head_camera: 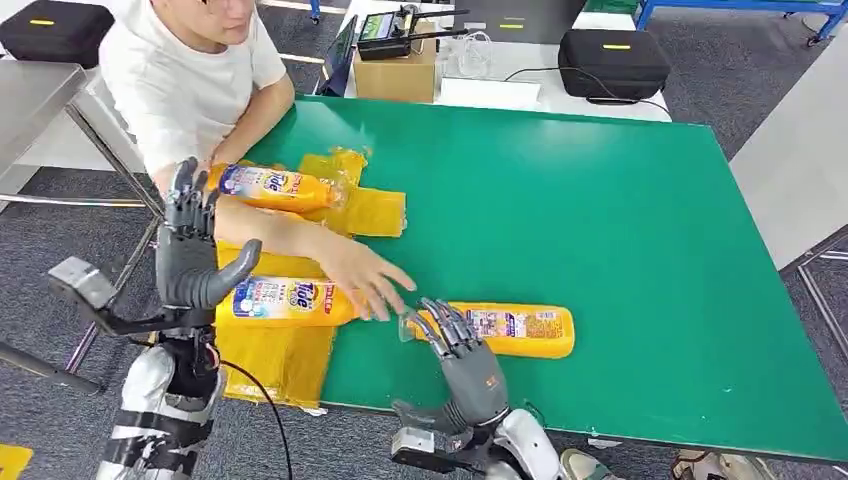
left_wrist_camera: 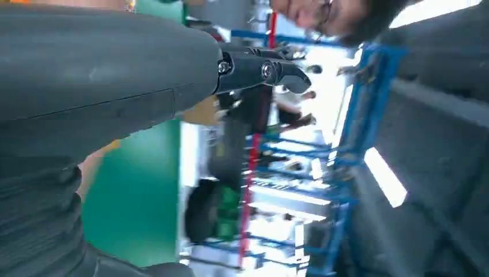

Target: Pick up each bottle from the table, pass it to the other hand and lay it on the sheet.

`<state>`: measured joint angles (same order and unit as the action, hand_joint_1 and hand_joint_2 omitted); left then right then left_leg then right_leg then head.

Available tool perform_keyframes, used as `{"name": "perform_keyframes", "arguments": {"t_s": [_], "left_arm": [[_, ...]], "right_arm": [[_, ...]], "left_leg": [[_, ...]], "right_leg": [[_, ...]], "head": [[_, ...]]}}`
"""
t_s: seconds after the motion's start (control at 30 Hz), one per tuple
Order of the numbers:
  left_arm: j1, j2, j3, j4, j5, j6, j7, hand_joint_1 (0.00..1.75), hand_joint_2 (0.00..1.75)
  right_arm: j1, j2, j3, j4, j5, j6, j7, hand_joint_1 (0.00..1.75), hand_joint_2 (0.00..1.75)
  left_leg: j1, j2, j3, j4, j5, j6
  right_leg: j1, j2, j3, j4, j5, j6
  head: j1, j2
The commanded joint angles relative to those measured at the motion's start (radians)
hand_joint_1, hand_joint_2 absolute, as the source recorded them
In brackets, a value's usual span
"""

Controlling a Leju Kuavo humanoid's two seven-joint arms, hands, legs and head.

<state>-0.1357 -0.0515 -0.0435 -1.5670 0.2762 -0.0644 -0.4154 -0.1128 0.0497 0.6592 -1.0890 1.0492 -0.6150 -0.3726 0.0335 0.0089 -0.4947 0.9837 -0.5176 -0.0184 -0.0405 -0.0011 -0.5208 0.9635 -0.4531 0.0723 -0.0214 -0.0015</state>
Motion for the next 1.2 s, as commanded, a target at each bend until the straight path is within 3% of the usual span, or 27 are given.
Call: {"name": "perform_keyframes", "arguments": {"t_s": [0.03, 0.2, 0.47, 0.7, 0.77, 0.87, 1.2], "left_arm": [[0.156, -0.08, 0.113, -0.183, -0.018, -0.034, -0.025, 0.0, 1.75], [0.179, -0.086, 0.104, -0.199, -0.071, -0.066, -0.045, 0.0, 1.75], [0.193, -0.102, 0.107, -0.201, -0.077, -0.085, -0.046, 0.0, 1.75], [0.168, -0.089, 0.111, -0.175, -0.059, -0.102, -0.016, 0.0, 1.75], [0.167, -0.094, 0.113, -0.166, -0.004, -0.092, 0.054, 0.0, 1.75], [0.167, -0.09, 0.093, -0.164, 0.001, -0.088, 0.055, 0.0, 1.75], [0.179, -0.079, 0.08, -0.156, 0.005, -0.053, 0.073, 0.0, 1.75]], "right_arm": [[0.124, -0.225, -0.083, -0.257, 0.315, 0.084, 0.25, 0.0, 1.75], [0.156, -0.263, -0.191, -0.345, 0.417, 0.108, 0.342, 0.0, 1.75], [0.095, -0.232, -0.248, -0.278, 0.414, 0.162, 0.344, 0.0, 1.75], [-0.019, -0.189, -0.271, -0.042, 0.297, 0.187, 0.308, 0.0, 1.75], [-0.031, -0.185, -0.277, 0.009, 0.289, 0.171, 0.295, 0.0, 1.75], [-0.037, -0.167, -0.274, 0.051, 0.265, 0.161, 0.271, 0.0, 1.75], [-0.14, -0.169, -0.261, 0.164, 0.309, 0.225, 0.365, 0.0, 1.75]], "left_leg": [[-0.001, -0.001, 0.004, -0.002, -0.001, 0.004], [-0.001, -0.001, 0.001, -0.001, -0.001, 0.003], [-0.001, 0.001, 0.003, -0.002, -0.001, 0.003], [0.0, 0.001, 0.004, -0.002, 0.0, 0.002], [0.0, 0.001, 0.005, -0.003, 0.0, 0.003], [0.0, 0.0, 0.003, -0.002, 0.0, 0.002], [-0.001, 0.0, 0.003, -0.002, 0.0, 0.002]], "right_leg": [[0.0, -0.001, 0.005, -0.003, -0.001, -0.003], [-0.001, -0.001, 0.002, -0.001, -0.001, -0.003], [0.0, 0.001, 0.003, -0.002, 0.0, -0.004], [0.0, 0.002, 0.004, -0.003, 0.001, -0.004], [0.0, 0.001, 0.005, -0.004, 0.001, -0.004], [0.0, 0.0, 0.004, -0.002, 0.001, -0.003], [0.0, 0.001, 0.003, -0.002, 0.001, -0.003]], "head": [[0.0, 0.0], [0.0, 0.0], [0.0, 0.0], [0.0, 0.0], [0.0, 0.0], [0.0, 0.0], [-0.001, 0.0]]}}
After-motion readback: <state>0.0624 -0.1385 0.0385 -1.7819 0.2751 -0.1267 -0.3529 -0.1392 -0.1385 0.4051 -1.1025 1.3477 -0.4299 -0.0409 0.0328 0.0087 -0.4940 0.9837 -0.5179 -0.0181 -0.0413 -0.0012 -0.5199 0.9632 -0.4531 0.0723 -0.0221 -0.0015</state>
